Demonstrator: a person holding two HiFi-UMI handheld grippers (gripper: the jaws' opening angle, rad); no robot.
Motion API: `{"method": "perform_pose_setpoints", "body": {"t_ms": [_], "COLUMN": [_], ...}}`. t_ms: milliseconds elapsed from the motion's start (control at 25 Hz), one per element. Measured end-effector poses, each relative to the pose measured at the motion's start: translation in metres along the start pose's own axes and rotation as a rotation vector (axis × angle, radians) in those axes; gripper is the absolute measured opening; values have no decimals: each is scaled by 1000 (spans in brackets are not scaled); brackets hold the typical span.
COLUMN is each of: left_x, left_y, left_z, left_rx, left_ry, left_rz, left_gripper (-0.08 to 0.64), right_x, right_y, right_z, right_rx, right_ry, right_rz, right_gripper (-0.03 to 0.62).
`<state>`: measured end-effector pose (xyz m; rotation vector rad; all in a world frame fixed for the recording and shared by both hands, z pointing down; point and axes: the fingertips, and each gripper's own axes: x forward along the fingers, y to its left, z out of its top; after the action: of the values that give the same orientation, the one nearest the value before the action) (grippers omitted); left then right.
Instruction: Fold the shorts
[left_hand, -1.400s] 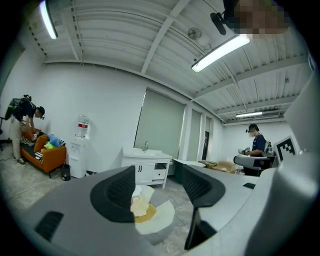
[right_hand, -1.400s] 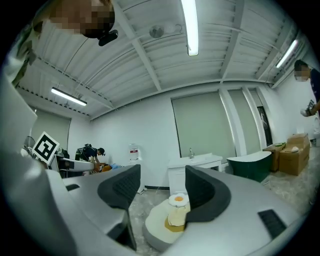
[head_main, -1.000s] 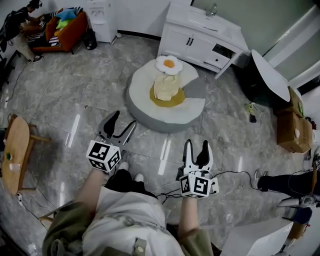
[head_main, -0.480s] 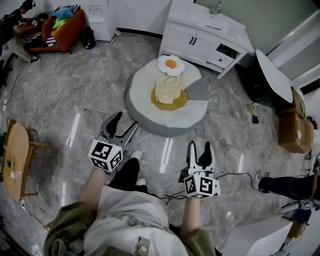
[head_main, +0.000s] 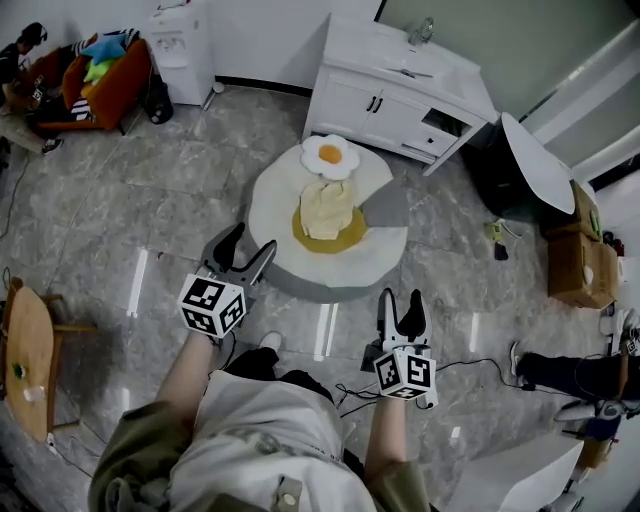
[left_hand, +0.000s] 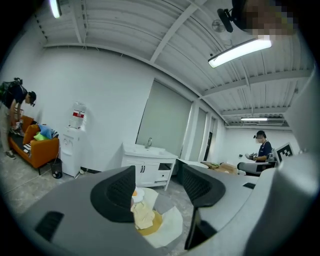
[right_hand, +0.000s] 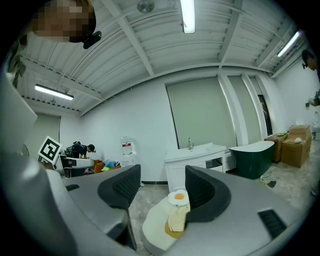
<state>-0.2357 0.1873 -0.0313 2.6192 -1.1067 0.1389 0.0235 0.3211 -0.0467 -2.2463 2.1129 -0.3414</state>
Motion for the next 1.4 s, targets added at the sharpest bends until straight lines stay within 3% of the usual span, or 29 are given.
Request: {"method": "perform_pose_setpoints", "body": {"t_ms": [440, 880, 1160, 1400], "left_x": [70, 164, 200, 228], "left_y": [28, 6, 9, 28], "left_z": [-7, -24, -55, -89], "left_rx": [-43, -108, -139, -174], "left_ry": [77, 134, 171, 234], "left_rz": [5, 59, 98, 100], "left_gripper": [282, 282, 282, 282], "right_x": [74, 152, 204, 239], "right_y": [-50, -131, -162, -184], "right_z": [2, 0, -19, -45], "right_rx": [40, 73, 66, 85], "right_ry": [44, 95, 127, 169], "right_rz": [-22, 43, 100, 62], "right_gripper": [270, 270, 270, 270]}}
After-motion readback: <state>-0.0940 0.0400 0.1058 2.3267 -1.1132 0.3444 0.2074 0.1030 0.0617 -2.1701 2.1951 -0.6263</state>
